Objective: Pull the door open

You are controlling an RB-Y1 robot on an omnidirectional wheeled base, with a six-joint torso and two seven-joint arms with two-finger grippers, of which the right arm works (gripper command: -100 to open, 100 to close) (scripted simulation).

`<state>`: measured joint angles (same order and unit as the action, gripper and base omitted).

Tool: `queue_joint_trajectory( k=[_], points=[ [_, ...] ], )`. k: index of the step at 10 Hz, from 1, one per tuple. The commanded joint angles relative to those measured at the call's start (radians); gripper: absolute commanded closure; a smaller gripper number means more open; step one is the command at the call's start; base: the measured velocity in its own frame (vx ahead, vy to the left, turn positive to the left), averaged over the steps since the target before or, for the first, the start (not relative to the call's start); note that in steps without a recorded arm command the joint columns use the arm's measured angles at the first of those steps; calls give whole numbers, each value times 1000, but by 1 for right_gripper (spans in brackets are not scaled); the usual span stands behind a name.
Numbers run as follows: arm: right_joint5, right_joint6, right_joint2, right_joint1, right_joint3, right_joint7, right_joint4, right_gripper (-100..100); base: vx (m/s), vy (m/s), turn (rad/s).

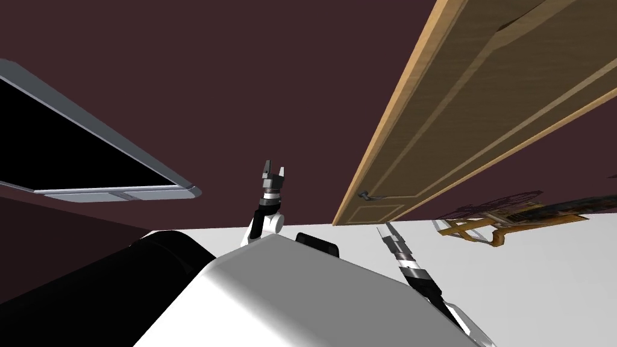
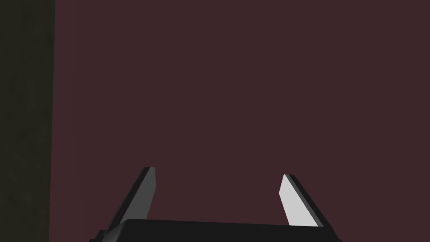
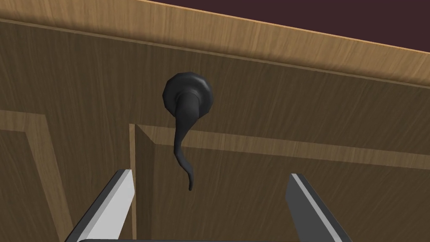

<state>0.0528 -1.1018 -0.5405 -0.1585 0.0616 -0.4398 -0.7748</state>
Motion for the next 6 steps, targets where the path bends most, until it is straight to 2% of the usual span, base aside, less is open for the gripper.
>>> queue_joint_trajectory(
  k=[1, 2, 3, 6],
  points=[
    [-1, -21, -22, 3, 3, -24, 38, -100, 105, -155, 207],
    [-1, -38, -35, 11, 6, -37, 74, -100, 137, -189, 234],
    [-1, -38, -35, 11, 6, -37, 74, -100, 100, -122, 68],
    [0, -60, -50, 21, 9, -54, 117, -100, 33, -43, 59]
  ],
)
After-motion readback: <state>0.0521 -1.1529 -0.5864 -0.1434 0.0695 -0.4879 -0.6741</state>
